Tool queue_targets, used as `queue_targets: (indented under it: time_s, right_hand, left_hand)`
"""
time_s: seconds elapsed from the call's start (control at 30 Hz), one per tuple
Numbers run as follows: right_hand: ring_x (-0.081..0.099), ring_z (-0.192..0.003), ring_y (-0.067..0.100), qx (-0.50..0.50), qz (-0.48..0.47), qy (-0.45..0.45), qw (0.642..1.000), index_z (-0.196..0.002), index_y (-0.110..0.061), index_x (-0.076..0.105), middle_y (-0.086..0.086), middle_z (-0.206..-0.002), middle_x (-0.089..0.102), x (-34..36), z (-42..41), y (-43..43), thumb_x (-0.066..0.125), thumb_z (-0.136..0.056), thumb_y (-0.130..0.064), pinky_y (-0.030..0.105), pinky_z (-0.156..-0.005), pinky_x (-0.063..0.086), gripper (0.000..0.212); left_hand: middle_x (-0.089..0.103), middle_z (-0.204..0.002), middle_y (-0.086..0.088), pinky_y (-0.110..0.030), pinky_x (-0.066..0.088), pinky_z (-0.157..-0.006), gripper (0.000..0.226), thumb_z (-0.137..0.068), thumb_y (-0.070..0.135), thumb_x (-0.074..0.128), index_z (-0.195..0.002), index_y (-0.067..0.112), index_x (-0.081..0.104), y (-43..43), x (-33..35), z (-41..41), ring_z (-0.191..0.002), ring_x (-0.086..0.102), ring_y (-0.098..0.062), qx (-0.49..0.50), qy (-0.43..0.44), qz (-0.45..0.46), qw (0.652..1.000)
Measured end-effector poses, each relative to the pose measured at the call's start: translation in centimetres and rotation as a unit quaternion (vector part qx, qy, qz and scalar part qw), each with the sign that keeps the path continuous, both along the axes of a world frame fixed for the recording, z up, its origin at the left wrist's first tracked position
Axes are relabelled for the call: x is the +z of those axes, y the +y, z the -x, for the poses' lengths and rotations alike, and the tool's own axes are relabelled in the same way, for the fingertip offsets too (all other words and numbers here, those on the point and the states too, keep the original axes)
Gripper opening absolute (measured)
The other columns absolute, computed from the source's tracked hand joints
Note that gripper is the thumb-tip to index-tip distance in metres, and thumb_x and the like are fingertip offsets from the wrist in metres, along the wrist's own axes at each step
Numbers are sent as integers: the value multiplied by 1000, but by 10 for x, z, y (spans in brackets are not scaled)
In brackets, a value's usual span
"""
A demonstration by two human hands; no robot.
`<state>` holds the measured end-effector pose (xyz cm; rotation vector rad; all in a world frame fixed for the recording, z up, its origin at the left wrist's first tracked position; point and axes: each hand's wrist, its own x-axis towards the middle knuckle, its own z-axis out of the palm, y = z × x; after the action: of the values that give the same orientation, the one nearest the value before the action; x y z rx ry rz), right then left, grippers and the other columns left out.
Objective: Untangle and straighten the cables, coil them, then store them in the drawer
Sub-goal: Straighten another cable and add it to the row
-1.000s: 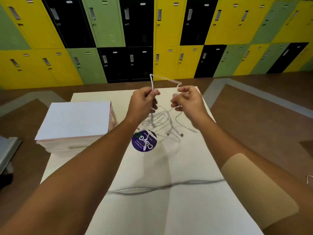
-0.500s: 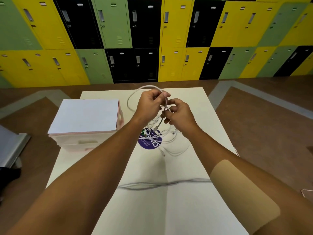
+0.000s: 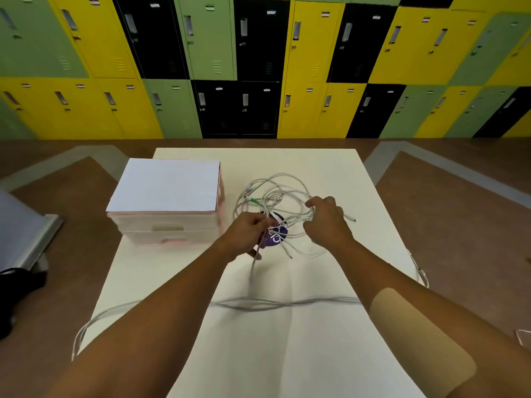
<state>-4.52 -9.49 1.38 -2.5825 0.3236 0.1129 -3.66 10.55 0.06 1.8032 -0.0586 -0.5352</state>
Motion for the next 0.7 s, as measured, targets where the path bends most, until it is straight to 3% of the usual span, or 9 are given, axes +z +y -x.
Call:
queue_targets:
  time_s: [0.1, 0.17, 0.23, 0.3, 0.37, 0.4, 0.5, 0.63, 0.7]
  right_hand:
    - [33, -131, 28, 67, 42, -50, 996, -140, -25, 48, 2, -145, 37, 8, 3, 20, 63, -84, -7, 40, -99, 46, 61]
    - [32, -136, 23, 151, 2, -83, 985, -138, -25, 54, -3, -148, 41, 12, 4, 34, 61, -84, -2, 31, -107, 37, 59]
    - [41, -133, 19, 233, -39, -63, 970, -129, -19, 64, -1, -141, 53, 15, 8, 46, 56, -84, 2, 25, -107, 35, 50]
    - [60, -109, 20, 266, -64, -30, 961, -113, -15, 71, 2, -117, 67, 16, 14, 53, 50, -87, 0, 35, -91, 51, 38]
    - [64, -82, 20, 255, -74, -4, 964, -99, -12, 72, 2, -91, 70, 12, 16, 53, 48, -93, -9, 41, -70, 54, 25]
    - [63, -77, 18, 252, -74, -2, 965, -94, -12, 72, 0, -85, 69, 9, 15, 50, 49, -96, -15, 41, -68, 52, 23]
    - [55, -91, 14, 300, -21, -34, 953, -87, -23, 74, -8, -85, 66, -10, 12, 39, 55, -96, -33, 37, -81, 46, 24]
    - [47, -110, 18, 349, 69, -111, 928, -90, -23, 76, -11, -93, 63, -19, 11, 34, 57, -95, -37, 37, -97, 34, 25]
    - [47, -113, 19, 353, 96, -110, 924, -95, -22, 76, -8, -99, 64, -18, 13, 35, 56, -97, -37, 37, -100, 30, 25]
  left_hand:
    - [48, -67, -7, -22, 30, -43, 29, -100, 29, 54, -93, 5, 69, 5, -3, 8, -50, 39, -16, -44, -13, -46, 998]
    - [47, -61, -4, -19, 28, -43, 33, -99, 27, 57, -85, -1, 67, 6, 1, 12, -46, 36, -11, -62, -24, -59, 996]
    - [46, -53, 3, -15, 30, -45, 35, -98, 16, 57, -66, 1, 60, 7, 3, 15, -43, 38, -3, -81, -48, -60, 994]
    - [47, -48, 11, -15, 31, -50, 39, -96, 12, 59, -58, 7, 55, 12, 1, 17, -46, 41, -1, -89, -70, -73, 991]
    - [47, -50, 10, -17, 31, -52, 33, -94, 16, 63, -61, 16, 65, 17, -3, 20, -50, 39, -6, -76, -71, -69, 992]
    - [46, -52, 8, -19, 31, -52, 27, -93, 20, 65, -67, 20, 71, 20, -6, 20, -52, 37, -8, -57, -68, -58, 994]
    - [50, -56, -1, -27, 33, -58, 21, -88, 32, 74, -75, 15, 77, 27, -14, 23, -56, 38, -13, -3, -74, -42, 996]
    - [46, -48, 3, -30, 32, -59, 47, -72, 49, 83, -54, 12, 62, 37, -23, 28, -52, 37, -14, 55, -68, -107, 990]
    - [44, -45, 8, -27, 32, -57, 54, -70, 57, 80, -55, 9, 60, 44, -25, 31, -50, 37, -12, 75, -60, -131, 987]
